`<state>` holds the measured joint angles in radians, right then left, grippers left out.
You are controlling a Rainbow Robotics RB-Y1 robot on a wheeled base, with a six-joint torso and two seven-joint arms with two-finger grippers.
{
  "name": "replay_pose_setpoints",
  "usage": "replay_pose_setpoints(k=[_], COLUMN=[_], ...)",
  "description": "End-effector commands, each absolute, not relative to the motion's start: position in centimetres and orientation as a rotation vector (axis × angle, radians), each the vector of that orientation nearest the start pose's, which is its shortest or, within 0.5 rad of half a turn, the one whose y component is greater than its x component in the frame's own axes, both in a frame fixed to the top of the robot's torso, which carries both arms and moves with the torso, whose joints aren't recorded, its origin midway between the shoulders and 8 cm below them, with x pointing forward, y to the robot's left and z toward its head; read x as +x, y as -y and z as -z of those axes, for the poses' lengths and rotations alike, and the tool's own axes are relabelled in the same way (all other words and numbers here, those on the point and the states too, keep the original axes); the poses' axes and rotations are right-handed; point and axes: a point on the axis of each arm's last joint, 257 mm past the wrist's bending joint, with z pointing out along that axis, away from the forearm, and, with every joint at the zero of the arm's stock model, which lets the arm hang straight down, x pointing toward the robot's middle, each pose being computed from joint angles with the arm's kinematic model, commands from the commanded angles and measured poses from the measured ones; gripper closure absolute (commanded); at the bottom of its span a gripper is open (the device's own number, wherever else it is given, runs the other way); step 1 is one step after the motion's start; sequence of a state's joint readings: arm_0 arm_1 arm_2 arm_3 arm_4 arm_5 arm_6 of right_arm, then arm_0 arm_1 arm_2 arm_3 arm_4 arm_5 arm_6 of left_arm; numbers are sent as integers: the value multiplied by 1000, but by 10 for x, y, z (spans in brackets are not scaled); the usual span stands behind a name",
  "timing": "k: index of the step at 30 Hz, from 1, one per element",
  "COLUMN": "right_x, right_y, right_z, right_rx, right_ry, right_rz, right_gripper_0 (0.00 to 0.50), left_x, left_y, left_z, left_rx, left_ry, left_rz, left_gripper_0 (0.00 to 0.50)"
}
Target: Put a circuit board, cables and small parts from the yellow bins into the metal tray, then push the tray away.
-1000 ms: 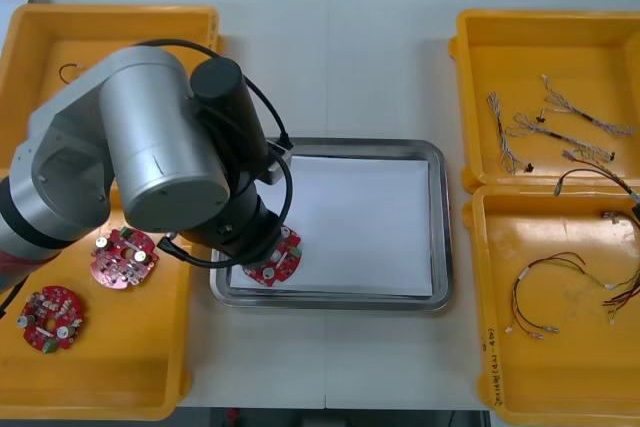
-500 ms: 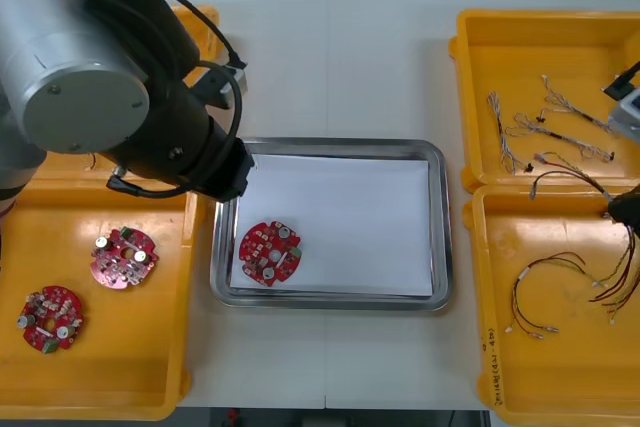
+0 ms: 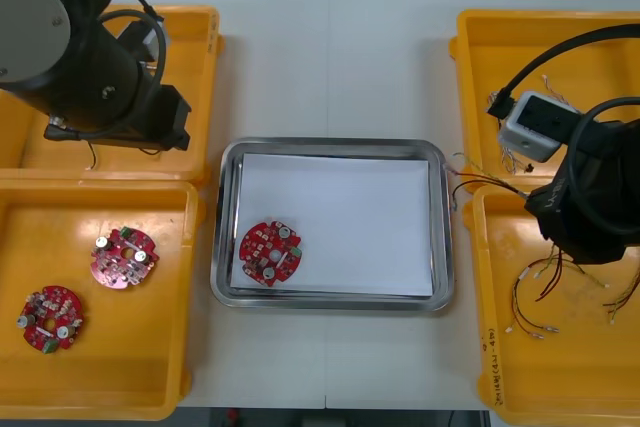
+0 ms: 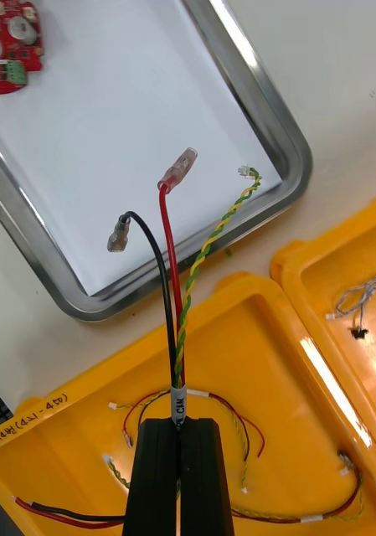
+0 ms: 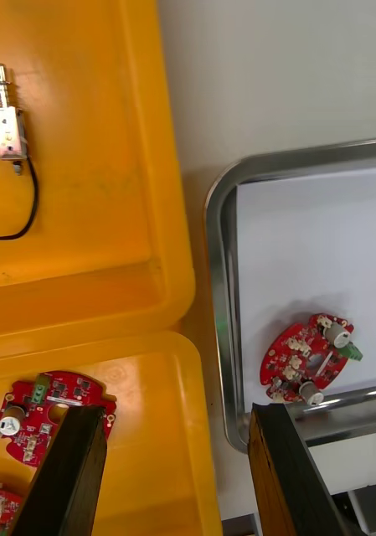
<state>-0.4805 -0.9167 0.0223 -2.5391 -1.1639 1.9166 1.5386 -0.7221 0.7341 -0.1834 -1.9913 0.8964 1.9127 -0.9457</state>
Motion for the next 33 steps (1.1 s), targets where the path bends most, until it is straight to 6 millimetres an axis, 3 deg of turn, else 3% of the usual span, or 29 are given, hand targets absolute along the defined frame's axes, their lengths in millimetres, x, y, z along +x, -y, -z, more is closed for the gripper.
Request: replay_pose_setpoints(k=[1,9,21,25,33], right_x=[338,342,362,369,384], right_y=[175,157,148,138,97], right_z=[89,89,94,101,111], right_rx=[-1431,-1508,-1711,-1749,-1761], right_ry=[-2133,-2069,-1967,-1949,-1935], right_rz=[163,174,183,215,191], right_gripper_0=[500,500,500,500,500], left_x=[472,490,500,505,527], left_y=[-244,-293,-356,-366,-375], left_z=[78,73,90,93,94], left_rx=[8,-170,-403,-436,-466], left_ry=[-2610,-2598,-2624,-2615,-2564], left_rz=[102,60,-49,-52,9], left_gripper_0=[0,0,0,0,0])
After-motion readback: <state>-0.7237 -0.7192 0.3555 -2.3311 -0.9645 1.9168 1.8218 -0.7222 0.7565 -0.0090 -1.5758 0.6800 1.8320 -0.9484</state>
